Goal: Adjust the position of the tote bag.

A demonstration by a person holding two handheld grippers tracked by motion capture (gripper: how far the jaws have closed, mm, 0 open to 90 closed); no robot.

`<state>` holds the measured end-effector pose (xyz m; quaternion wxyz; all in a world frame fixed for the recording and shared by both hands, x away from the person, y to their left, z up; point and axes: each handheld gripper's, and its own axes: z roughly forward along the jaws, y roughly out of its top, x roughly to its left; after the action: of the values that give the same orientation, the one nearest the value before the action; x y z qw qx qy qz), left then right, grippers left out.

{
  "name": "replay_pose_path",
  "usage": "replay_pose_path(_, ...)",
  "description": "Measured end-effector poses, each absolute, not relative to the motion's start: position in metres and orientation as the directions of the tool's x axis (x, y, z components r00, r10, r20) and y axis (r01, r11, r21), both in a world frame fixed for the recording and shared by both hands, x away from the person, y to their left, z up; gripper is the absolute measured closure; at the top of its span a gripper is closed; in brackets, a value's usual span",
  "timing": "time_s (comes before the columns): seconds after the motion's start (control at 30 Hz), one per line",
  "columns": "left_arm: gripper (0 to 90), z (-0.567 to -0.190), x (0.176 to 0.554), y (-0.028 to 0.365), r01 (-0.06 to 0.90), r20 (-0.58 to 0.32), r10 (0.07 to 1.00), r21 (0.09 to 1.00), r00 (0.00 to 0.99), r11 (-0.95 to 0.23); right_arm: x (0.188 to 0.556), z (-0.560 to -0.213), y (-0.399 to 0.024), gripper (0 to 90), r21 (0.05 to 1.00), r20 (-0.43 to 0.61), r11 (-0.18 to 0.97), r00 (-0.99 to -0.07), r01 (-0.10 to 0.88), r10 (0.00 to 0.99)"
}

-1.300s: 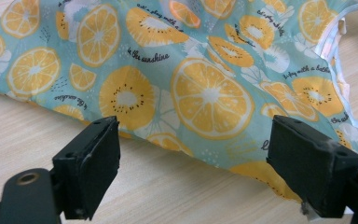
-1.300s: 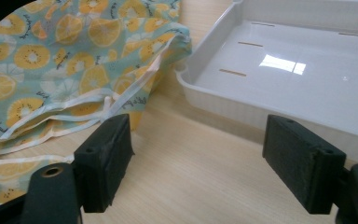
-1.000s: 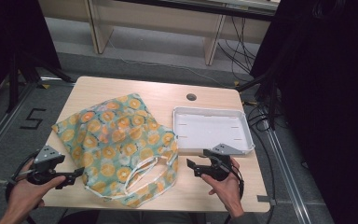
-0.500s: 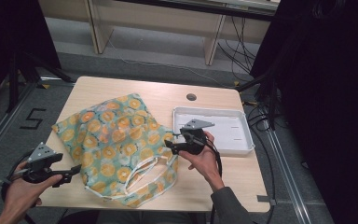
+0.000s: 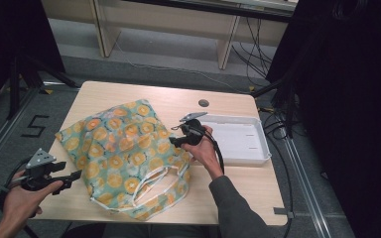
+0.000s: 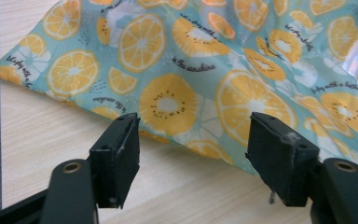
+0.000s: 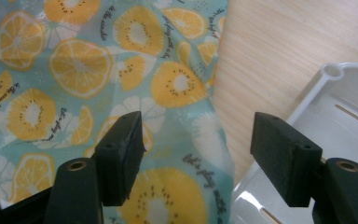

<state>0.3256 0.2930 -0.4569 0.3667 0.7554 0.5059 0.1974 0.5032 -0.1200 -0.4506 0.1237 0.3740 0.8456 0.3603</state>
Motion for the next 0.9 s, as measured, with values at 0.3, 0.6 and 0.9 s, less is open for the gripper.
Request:
replay_pose_path(0.3, 49.8, -0.462, 0.35, 0.296, 0.618, -0.055, 0.907, 0.749, 0.419, -0.24, 0.512, -0.46, -0.106, 54.3, 0.618, 0.077, 0.527, -0.711, 0.584, 0.698)
replay_pose_path(0.6, 81.8, -0.471, 0.378, 0.302, 0.622, -0.007, 0.909, 0.732, 0.418, -0.28, 0.489, -0.457, -0.102, 90.0, 0.591, -0.026, 0.655, -0.8, 0.472, 0.599)
replay_pose_path(0.9, 87.8, -0.48, 0.403, 0.308, 0.651, -0.043, 0.926, 0.723, 0.375, -0.231, 0.473, -0.446, -0.105, 82.6, 0.627, -0.04, 0.642, -0.804, 0.442, 0.593)
